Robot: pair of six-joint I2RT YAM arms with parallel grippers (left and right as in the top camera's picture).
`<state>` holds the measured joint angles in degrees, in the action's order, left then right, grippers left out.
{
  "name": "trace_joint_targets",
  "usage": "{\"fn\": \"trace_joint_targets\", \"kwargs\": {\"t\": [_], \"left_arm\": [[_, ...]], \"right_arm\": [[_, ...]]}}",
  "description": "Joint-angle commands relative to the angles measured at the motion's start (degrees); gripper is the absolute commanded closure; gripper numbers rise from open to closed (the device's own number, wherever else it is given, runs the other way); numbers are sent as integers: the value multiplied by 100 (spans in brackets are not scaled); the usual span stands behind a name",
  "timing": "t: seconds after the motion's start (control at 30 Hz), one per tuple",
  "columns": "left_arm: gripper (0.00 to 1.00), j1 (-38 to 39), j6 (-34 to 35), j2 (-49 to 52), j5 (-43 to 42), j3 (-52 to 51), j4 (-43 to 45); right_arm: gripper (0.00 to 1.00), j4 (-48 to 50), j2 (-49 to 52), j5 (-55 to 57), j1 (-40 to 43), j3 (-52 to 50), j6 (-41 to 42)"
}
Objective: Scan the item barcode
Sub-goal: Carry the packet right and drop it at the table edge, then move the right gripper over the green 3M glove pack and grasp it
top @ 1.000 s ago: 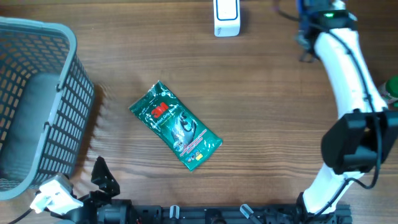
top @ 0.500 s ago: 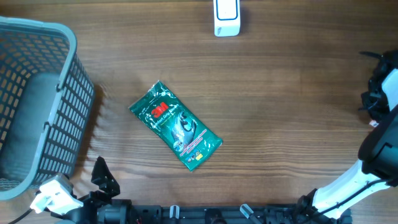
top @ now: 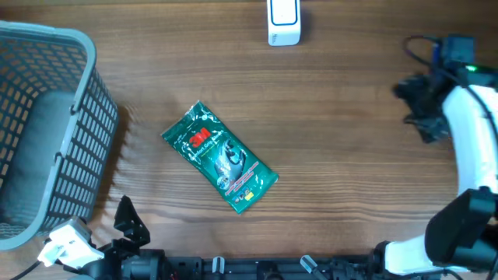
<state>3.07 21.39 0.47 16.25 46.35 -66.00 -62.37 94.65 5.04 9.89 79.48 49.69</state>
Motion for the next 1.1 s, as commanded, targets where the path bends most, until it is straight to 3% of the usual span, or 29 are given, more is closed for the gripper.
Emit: {"fn": "trace_joint_targets", "kwargs": {"t": [0.0, 0.2, 0.47, 0.6, 0.67, 0.73, 0.77, 0.87, 1.07], "left_arm": [[0, 26, 28, -20, 31, 4, 17], [0, 26, 28, -20, 31, 4, 17], [0, 26, 28, -20, 31, 4, 17], [0, 26, 28, -20, 33, 4, 17], [0, 26, 28, -20, 31, 4, 17], [0, 26, 28, -20, 33, 4, 17], [0, 26, 28, -20, 31, 4, 17], [0, 26, 28, -20, 31, 4, 17], [0, 26, 28, -20, 31, 4, 17]], "right_arm": [[0, 81, 101, -1300, -1069, -13, -1119], [0, 1401, 754, -1298, -3672, -39, -3449], [0, 1681, 2354, -1250, -5174, -39, -3591], [21, 1558, 2494, -1261, -5449, -37, -3598], [50, 1561, 2496, -1257, -5512, -39, -3515], [87, 1550, 2496, -1187, -5541, -39, -3047], [96, 1488, 2496, -997, -5541, -39, -2800], [96, 896, 2494, 315, -5313, -37, -1515], [96, 61, 2437, 916, -4409, -37, -1508]]}}
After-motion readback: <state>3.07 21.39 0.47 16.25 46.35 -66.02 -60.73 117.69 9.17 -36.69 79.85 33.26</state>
